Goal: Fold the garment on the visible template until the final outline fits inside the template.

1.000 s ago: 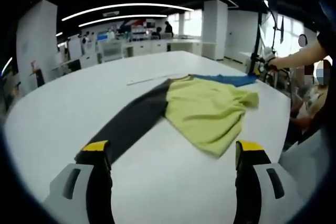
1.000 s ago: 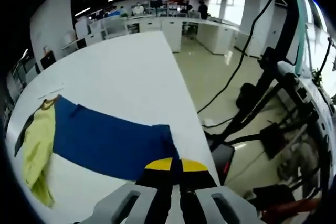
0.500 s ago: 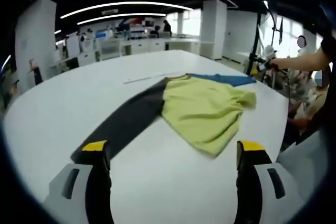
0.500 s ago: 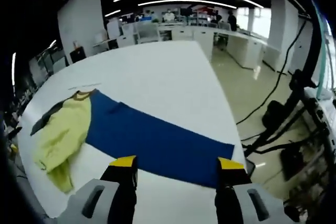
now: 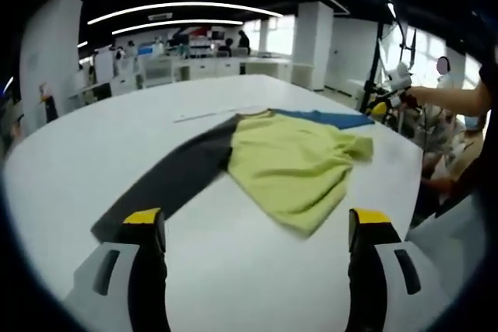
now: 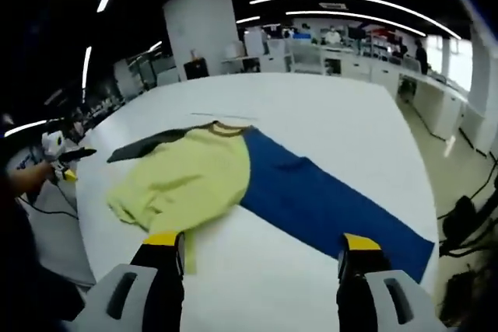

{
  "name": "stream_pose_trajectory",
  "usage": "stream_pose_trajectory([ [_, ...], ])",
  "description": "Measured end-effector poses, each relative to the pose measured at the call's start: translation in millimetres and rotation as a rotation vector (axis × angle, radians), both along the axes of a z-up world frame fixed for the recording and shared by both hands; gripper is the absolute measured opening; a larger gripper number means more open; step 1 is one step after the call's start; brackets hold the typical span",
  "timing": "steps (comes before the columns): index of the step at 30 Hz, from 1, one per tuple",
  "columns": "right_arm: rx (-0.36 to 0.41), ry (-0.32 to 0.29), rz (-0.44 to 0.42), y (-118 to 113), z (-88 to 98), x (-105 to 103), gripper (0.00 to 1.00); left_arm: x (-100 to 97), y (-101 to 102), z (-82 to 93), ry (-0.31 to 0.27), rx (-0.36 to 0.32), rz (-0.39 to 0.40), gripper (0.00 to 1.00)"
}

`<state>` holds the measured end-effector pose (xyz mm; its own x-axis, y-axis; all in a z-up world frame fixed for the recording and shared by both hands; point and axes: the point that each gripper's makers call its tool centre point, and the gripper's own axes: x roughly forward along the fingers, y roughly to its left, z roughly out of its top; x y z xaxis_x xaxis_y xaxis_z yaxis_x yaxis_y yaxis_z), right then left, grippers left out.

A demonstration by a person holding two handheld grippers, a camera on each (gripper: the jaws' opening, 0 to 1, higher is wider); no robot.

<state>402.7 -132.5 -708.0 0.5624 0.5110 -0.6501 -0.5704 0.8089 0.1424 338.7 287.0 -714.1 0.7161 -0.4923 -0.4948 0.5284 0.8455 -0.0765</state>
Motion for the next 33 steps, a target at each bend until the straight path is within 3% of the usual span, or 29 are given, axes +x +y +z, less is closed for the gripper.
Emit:
stream_pose_trajectory([
  [9,0.02,-0.003,0.144,33,-8.7,-24,0.76,-1.9,-18,-10.5,0.015,-0.012,-0.021,0.88],
  [13,0.005,-0.001,0.194,40,-21.2,-32,0.73,-1.8,-22,-17.2,0.032,-0.031,-0.009,0.82],
  [20,-0.026,-0.001,0.24,50,-41.5,-46,0.64,-5.5,-35,-36.9,0.073,-0.036,-0.001,0.74],
  [25,-0.003,0.016,0.234,57,-50.5,-51,0.52,-6.3,-41,-48.2,0.097,-0.039,0.01,0.67],
  [33,-0.019,-0.009,0.225,57,-66.4,-49,0.36,-6.2,-56,-63.8,0.126,-0.049,0.017,0.52],
])
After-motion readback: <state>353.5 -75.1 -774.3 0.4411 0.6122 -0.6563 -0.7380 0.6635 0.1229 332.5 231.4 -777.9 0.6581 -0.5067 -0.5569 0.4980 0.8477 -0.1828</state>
